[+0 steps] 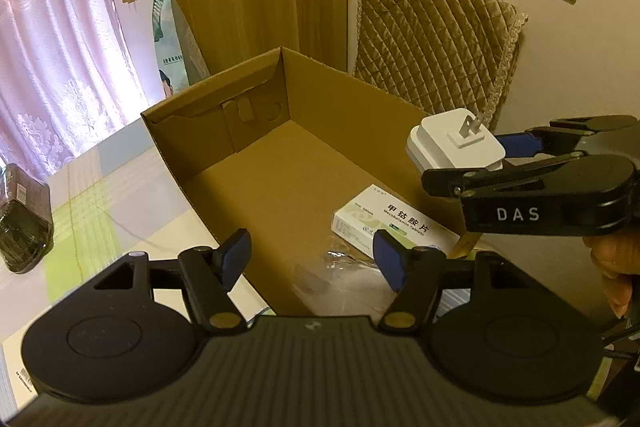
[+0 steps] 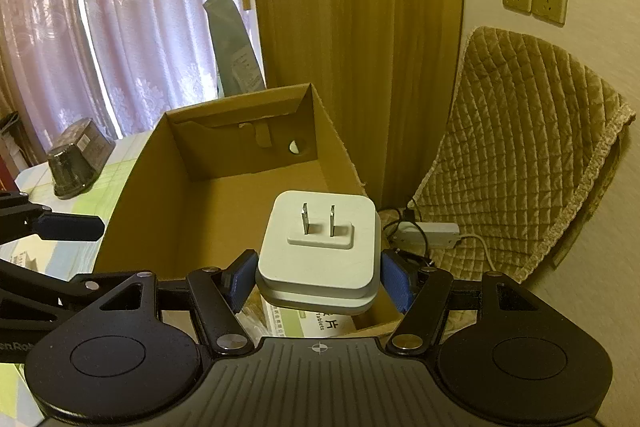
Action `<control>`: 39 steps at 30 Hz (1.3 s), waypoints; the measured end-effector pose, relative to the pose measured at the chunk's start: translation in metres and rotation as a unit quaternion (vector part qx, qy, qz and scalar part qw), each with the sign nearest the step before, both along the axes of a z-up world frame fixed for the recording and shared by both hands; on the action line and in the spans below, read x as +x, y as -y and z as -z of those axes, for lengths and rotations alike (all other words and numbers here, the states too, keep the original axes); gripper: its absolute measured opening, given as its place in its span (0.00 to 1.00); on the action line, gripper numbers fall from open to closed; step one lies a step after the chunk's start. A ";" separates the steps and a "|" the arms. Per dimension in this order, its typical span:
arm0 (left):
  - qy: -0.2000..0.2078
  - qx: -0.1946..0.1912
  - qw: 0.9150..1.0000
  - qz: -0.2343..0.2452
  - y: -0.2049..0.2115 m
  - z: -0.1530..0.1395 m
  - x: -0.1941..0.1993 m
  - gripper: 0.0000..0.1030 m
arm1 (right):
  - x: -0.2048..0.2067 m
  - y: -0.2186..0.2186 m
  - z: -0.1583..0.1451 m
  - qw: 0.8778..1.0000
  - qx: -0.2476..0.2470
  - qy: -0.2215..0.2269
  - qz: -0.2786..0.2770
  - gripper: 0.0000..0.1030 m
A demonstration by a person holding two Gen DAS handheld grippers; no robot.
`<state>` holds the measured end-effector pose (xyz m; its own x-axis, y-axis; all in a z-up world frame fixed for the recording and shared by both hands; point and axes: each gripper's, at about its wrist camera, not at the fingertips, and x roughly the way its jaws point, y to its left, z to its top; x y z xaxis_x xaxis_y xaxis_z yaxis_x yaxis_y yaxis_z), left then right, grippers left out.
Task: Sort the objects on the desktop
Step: 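Open the left tool to drop the clear tray while the right tool lowers and releases the plug adapter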
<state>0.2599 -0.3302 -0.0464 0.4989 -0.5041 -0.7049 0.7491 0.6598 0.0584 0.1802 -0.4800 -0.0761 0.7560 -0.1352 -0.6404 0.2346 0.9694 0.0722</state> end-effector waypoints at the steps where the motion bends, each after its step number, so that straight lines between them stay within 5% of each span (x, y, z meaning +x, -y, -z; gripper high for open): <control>1: 0.000 -0.001 1.000 0.000 -0.001 -0.001 0.000 0.61 | 0.000 -0.001 0.000 1.000 0.000 0.000 -0.001 0.63; 26: 0.003 -0.005 1.000 -0.029 -0.037 -0.011 -0.003 0.61 | 0.017 -0.028 -0.002 0.999 0.005 0.008 -0.042 0.64; 28: 0.001 -0.004 1.000 -0.031 -0.039 -0.011 -0.003 0.61 | 0.017 -0.029 -0.003 0.999 0.003 0.013 -0.036 0.90; 39: -0.003 -0.003 0.999 -0.041 -0.052 -0.011 -0.006 0.61 | 0.011 -0.034 -0.009 0.999 0.008 0.016 -0.036 0.90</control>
